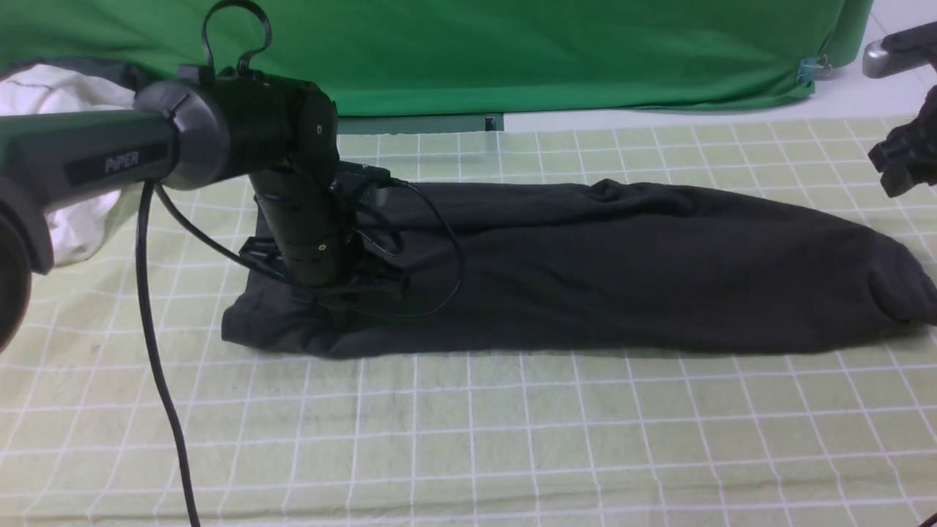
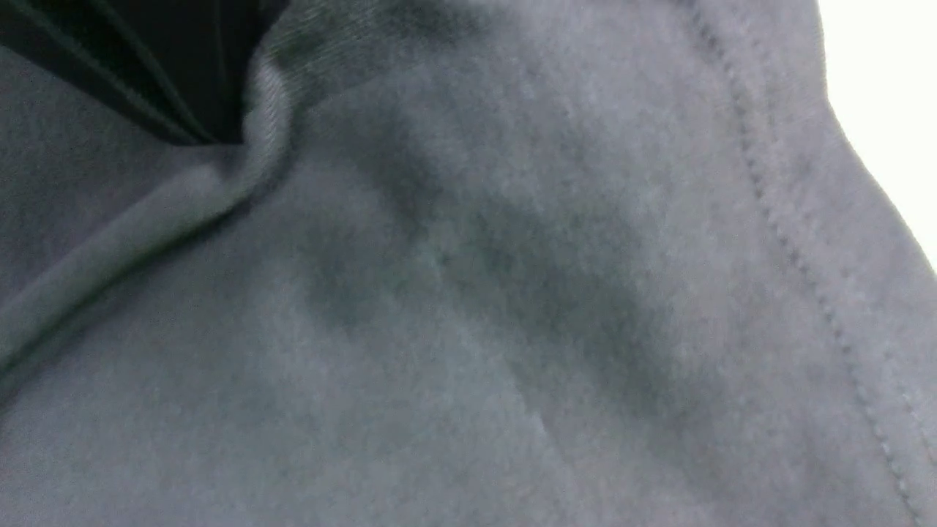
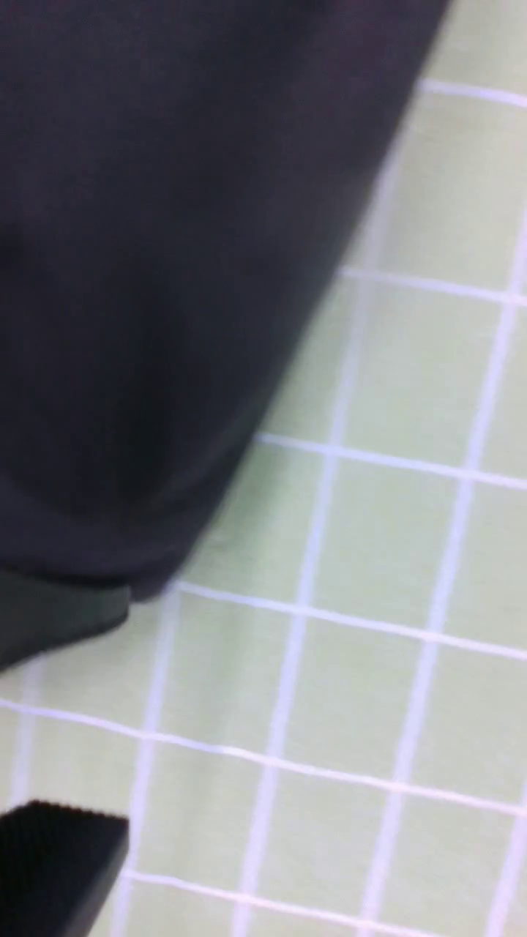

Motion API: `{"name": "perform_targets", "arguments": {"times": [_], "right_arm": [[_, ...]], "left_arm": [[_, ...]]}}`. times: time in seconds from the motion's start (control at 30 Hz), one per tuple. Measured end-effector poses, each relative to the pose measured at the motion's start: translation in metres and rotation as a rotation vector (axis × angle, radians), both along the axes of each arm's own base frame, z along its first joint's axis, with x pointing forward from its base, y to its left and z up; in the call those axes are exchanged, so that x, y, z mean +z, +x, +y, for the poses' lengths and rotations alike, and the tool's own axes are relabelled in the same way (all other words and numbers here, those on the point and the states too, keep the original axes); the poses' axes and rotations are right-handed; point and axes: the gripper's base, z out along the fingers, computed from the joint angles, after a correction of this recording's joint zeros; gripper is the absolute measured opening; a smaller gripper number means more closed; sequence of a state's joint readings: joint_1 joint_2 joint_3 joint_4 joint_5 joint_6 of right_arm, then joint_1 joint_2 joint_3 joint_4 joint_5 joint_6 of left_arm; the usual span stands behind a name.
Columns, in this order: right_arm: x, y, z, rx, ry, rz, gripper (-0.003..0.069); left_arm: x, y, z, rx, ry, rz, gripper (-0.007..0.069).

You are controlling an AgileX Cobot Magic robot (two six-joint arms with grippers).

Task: Fold a long-sleeved shirt over a green coffee tablecloth.
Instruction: 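Pull the folded dark garment lengthwise by its ends to straighten it flat on the table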

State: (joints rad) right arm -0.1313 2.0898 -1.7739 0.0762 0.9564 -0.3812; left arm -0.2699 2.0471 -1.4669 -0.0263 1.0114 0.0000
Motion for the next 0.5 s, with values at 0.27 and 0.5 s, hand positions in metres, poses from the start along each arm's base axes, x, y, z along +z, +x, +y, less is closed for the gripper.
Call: {"name": "perform_targets", "arguments": {"times": [0.27, 0.5], "right_arm": [[0.038, -0.019, 0.02, -0.04, 0.103, 0.112, 0.0048], [0.09, -0.037, 0.062, 0.086, 0.117, -0.002, 0.0006]], "left_arm": [[0.043, 0.018, -0.025, -0.019, -0.115, -0.111, 0.0011], [0.052, 0.04, -0.083, -0.145, -0.152, -0.174, 0.0011]]}}
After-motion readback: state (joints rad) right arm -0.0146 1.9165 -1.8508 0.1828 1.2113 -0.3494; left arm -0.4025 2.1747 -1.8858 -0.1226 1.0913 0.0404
